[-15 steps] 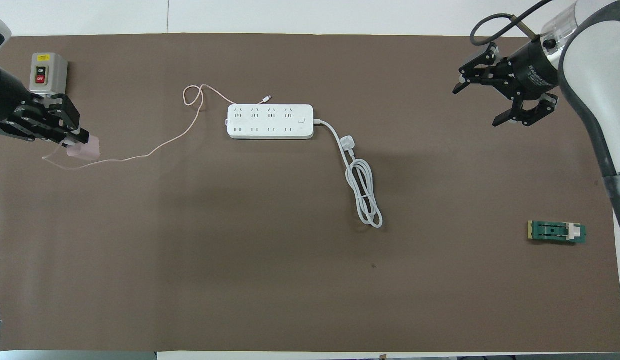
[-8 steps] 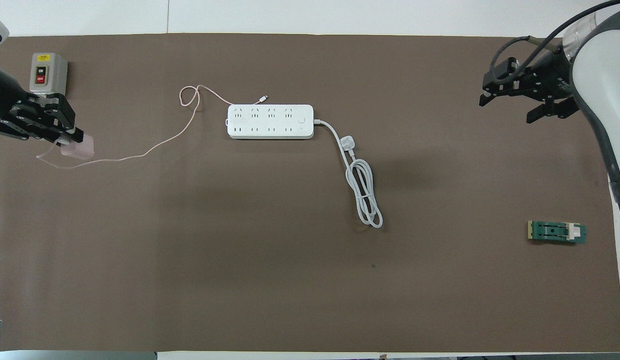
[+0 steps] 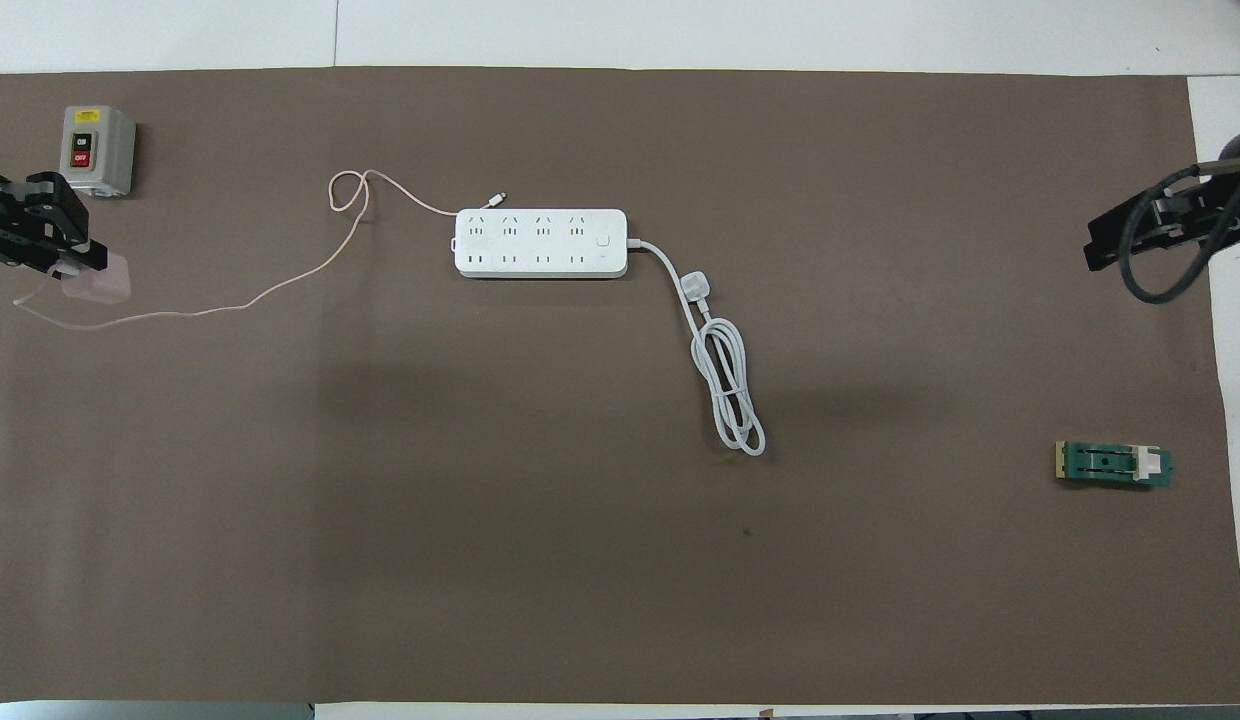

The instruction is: Plug charger into power strip

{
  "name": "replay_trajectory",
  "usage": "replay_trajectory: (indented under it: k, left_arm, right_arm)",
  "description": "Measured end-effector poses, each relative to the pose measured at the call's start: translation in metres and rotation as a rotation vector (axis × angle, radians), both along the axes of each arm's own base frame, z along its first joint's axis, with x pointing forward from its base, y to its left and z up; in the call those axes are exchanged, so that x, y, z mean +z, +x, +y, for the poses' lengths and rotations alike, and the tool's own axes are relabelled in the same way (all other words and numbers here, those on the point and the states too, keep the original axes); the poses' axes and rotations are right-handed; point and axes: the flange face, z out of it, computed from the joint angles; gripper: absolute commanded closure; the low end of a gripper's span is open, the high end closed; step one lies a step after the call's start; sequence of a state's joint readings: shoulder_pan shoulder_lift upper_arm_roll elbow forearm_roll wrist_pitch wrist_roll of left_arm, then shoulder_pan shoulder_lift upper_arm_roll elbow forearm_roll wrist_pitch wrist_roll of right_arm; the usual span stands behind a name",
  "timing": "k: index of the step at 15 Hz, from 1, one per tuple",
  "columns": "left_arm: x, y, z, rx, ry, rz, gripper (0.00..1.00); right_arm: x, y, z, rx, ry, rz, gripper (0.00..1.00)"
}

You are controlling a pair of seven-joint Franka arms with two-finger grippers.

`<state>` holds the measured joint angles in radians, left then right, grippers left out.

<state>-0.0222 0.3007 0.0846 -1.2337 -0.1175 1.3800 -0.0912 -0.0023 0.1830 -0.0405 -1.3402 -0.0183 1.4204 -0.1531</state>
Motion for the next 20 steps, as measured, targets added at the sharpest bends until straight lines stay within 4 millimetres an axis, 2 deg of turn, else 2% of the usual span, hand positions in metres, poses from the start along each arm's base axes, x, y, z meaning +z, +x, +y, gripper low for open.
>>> replay_trajectory:
  k: [4,6,8,11,15,17,20]
  left_arm:
    - [0.0,0.003,0.007,0.007,0.036,-0.019,1.0]
    - [-0.003,0.005,0.008,0.008,0.04,-0.023,1.0]
    - [-0.01,0.01,0.01,0.034,0.048,-0.019,1.0]
    - [-0.016,0.014,0.016,0.254,0.087,-0.005,1.0]
    - [-0.016,0.014,0.018,0.444,0.114,0.009,1.0]
    - [-0.019,0.015,0.008,0.571,0.132,0.023,1.0]
    - [-0.034,0.024,-0.028,0.702,0.159,0.038,1.0]
  right_arm:
    - [0.006,-0.05,-0.005,0.007,0.01,0.031,0.0]
    - [-0.001,-0.062,-0.004,0.009,0.012,0.051,0.0]
    - [-0.007,-0.064,-0.005,0.008,0.013,0.056,0.0]
    - [-0.007,-0.058,-0.011,-0.001,0.009,0.007,0.0]
    - [-0.006,-0.057,-0.015,-0.007,0.002,-0.004,0.0]
    - [-0.006,-0.057,-0.016,-0.008,0.002,-0.004,0.0]
    - [-0.006,-0.057,-0.015,-0.008,0.002,-0.004,0.0]
